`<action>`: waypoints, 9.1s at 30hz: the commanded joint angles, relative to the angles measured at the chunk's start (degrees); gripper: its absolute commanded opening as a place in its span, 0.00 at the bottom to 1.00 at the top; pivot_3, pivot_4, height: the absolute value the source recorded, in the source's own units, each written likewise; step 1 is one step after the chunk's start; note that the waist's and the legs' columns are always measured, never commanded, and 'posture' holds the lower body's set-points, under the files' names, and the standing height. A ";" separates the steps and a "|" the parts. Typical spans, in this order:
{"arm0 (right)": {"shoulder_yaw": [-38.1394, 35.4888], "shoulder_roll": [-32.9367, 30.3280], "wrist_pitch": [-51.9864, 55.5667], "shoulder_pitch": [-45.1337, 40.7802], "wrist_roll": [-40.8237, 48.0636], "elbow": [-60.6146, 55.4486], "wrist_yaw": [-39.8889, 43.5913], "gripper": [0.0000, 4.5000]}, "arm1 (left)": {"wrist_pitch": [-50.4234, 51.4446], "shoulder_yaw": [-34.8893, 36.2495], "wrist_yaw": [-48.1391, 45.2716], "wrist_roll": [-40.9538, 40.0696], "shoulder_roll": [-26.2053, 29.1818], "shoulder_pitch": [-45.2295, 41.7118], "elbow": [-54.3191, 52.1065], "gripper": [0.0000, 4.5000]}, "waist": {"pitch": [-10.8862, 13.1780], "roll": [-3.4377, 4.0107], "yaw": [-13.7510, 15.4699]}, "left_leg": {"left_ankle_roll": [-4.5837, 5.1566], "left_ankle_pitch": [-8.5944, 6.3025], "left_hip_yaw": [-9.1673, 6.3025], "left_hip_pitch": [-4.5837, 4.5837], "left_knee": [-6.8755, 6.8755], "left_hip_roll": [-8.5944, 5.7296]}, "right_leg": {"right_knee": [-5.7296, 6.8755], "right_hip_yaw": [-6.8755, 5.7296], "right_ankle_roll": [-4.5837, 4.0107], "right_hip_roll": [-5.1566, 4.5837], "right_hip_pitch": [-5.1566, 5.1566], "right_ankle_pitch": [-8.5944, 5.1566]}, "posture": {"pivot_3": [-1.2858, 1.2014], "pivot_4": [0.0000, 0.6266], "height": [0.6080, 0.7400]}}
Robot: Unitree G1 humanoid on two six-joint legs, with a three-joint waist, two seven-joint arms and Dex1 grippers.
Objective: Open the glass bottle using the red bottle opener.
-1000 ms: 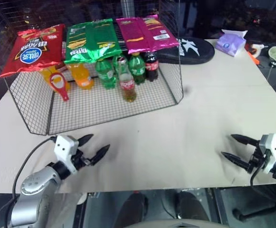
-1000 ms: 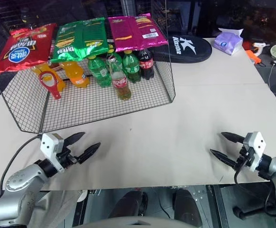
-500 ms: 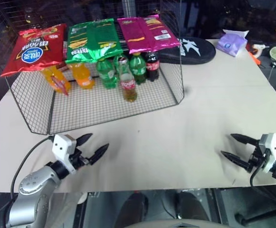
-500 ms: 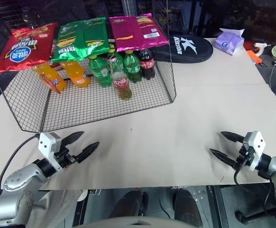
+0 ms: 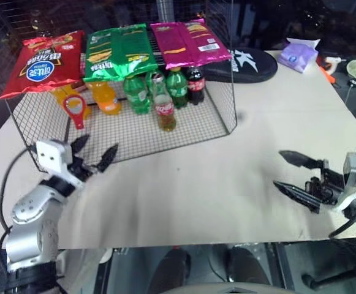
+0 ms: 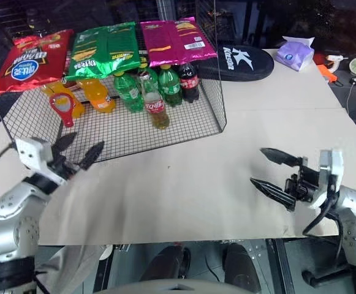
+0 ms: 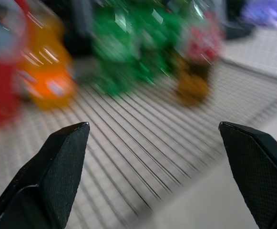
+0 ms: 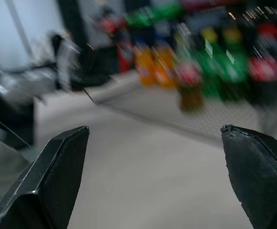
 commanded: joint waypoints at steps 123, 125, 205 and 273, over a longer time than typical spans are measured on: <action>2.86 6.87 -3.70 -1.70 -9.03 -0.87 -6.77 1.00 | 17.44 10.01 -20.56 -18.90 9.66 -26.99 34.49 0.01 | 0.02 -0.25 -0.15 | -0.04 0.04 0.04 -0.53 0.86 -0.09 | 0.96 0.02 0.01 0.19 -0.61 0.00 | 0.52 0.24 1.00; 2.82 6.87 -3.94 -1.35 -9.06 -0.77 -6.69 1.00 | 18.55 9.86 -21.59 -19.09 9.89 -27.08 34.65 0.01 | 0.02 -0.26 -0.19 | -0.04 0.04 0.04 -0.53 0.86 -0.09 | 0.96 0.02 0.01 0.19 -0.61 0.00 | 0.52 0.24 1.00; 17.66 21.70 38.95 -22.42 10.06 -7.97 -43.86 1.00 | 38.86 -8.66 -12.40 -39.33 -20.64 -18.79 -0.20 0.01 | 0.01 -0.37 -0.64 | -0.08 0.08 0.17 -1.11 1.00 -0.11 | 1.14 0.16 0.00 0.27 -1.27 0.01 | 0.52 0.24 1.00; 3.31 19.42 22.70 -16.48 -7.71 1.72 -47.11 0.00 | -11.77 -19.42 10.57 18.12 -15.49 -23.42 14.46 0.92 | 0.01 -0.36 -1.33 | -0.08 0.08 0.26 -1.15 0.91 -0.13 | 1.11 0.24 0.01 0.25 -1.34 0.01 | 0.52 0.24 1.00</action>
